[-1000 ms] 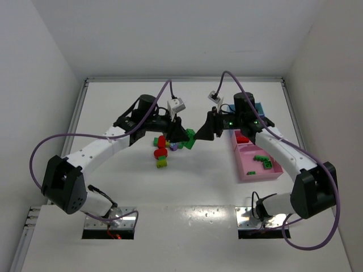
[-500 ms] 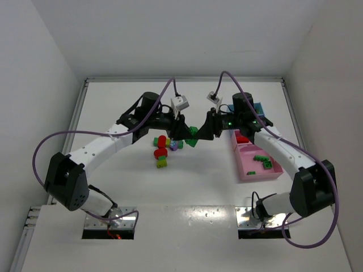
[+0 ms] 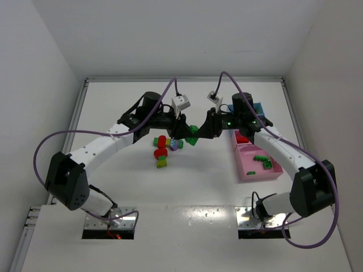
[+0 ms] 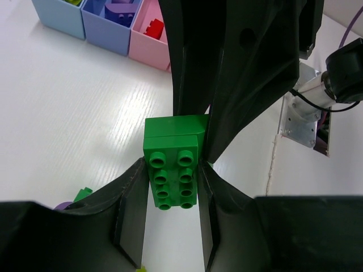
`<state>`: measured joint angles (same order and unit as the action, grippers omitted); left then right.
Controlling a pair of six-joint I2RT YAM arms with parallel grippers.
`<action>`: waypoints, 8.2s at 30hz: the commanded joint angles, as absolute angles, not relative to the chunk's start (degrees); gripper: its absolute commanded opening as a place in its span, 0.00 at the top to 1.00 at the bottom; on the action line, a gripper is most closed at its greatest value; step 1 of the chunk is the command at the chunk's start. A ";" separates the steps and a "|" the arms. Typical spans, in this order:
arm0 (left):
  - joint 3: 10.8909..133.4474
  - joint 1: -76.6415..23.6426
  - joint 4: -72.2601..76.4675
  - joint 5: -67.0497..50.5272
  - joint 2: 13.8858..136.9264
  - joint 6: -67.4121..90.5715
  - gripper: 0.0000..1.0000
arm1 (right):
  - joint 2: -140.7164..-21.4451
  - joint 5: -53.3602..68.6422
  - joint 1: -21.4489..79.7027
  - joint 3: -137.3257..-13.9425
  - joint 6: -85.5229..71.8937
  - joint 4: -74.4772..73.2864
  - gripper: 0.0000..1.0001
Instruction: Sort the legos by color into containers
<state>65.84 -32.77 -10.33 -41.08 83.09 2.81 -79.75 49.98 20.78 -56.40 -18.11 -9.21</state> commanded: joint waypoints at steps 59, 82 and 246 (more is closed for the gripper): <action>65.13 -30.76 -8.88 -34.63 80.77 3.78 0.95 | -74.00 17.31 -5.54 -54.23 29.53 -56.61 0.81; 57.66 -26.02 5.80 -40.34 81.82 24.16 0.97 | -70.39 55.91 9.57 -54.76 -14.56 -14.88 0.26; 119.09 -54.40 4.75 -40.34 134.39 25.05 0.30 | -50.01 -18.54 9.49 -80.51 -0.09 -60.12 0.13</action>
<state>118.34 -55.86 2.87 -40.23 142.41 25.76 -50.43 -18.96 9.82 -80.95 0.97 -62.70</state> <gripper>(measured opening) 0.663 0.864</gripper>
